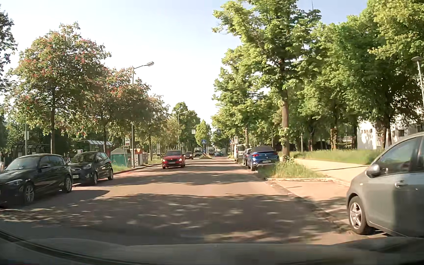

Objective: Follow the waypoints while adhering to traffic rules and regulations

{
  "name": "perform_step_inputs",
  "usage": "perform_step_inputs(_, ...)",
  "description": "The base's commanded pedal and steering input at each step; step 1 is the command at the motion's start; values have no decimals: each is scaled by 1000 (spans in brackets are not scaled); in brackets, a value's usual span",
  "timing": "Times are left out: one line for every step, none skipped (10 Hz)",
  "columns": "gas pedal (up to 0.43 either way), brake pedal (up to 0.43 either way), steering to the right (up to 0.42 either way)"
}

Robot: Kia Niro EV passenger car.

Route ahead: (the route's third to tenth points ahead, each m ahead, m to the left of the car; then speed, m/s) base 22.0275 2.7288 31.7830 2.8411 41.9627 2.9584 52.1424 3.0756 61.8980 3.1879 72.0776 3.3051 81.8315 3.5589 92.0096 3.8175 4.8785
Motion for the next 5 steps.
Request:
perform_step_inputs(157,0,-5)
perform_step_inputs(177,0,-3)
perform_step_inputs(209,0,2)
perform_step_inputs(209,0,4)
perform_step_inputs(209,0,2)
